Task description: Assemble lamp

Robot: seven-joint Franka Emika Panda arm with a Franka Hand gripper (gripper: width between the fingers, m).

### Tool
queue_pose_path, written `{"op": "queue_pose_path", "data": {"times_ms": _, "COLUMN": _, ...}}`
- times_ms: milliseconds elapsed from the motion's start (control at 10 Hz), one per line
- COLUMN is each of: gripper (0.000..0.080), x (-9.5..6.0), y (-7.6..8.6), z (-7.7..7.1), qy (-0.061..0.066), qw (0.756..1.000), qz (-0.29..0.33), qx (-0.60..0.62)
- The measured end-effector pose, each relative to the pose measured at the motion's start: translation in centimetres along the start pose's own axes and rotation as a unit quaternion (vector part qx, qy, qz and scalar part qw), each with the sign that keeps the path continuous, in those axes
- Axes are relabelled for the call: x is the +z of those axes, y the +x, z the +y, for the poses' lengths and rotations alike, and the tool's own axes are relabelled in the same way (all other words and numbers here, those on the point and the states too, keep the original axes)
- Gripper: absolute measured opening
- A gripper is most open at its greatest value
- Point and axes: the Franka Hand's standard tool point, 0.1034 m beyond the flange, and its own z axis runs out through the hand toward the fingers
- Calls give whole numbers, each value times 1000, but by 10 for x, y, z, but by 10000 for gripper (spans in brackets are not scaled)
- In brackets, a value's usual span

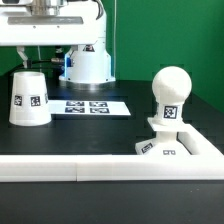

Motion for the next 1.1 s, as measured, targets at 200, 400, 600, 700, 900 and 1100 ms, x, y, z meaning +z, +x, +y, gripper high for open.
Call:
{"op": "queue_pose_path", "data": {"times_ms": 200, "gripper": 699, "x": 6, "y": 0, "z": 1, "qy": -1, "qw": 1000, "qz": -6, "qx": -4}}
{"op": "queue_pose_path", "data": {"times_ms": 400, "gripper": 699, "x": 12, "y": 3, "z": 3, "qy": -4, "qw": 1000, "qz": -12, "qx": -6}}
{"op": "queue_pose_path", "data": {"times_ms": 600, "gripper": 699, "x": 21, "y": 2, "z": 5, "qy": -5, "qw": 1000, "qz": -19, "qx": -7}}
{"op": "queue_pose_path", "data": {"times_ms": 700, "gripper": 699, "x": 26, "y": 0, "z": 6, "qy": -7, "qw": 1000, "qz": -19, "qx": -5}}
{"op": "queue_pose_path", "data": {"times_ms": 900, "gripper": 699, "x": 32, "y": -5, "z": 6, "qy": -10, "qw": 1000, "qz": -17, "qx": 0}}
{"op": "queue_pose_path", "data": {"times_ms": 1100, "gripper": 684, "x": 32, "y": -5, "z": 5, "qy": -10, "qw": 1000, "qz": -18, "qx": -1}}
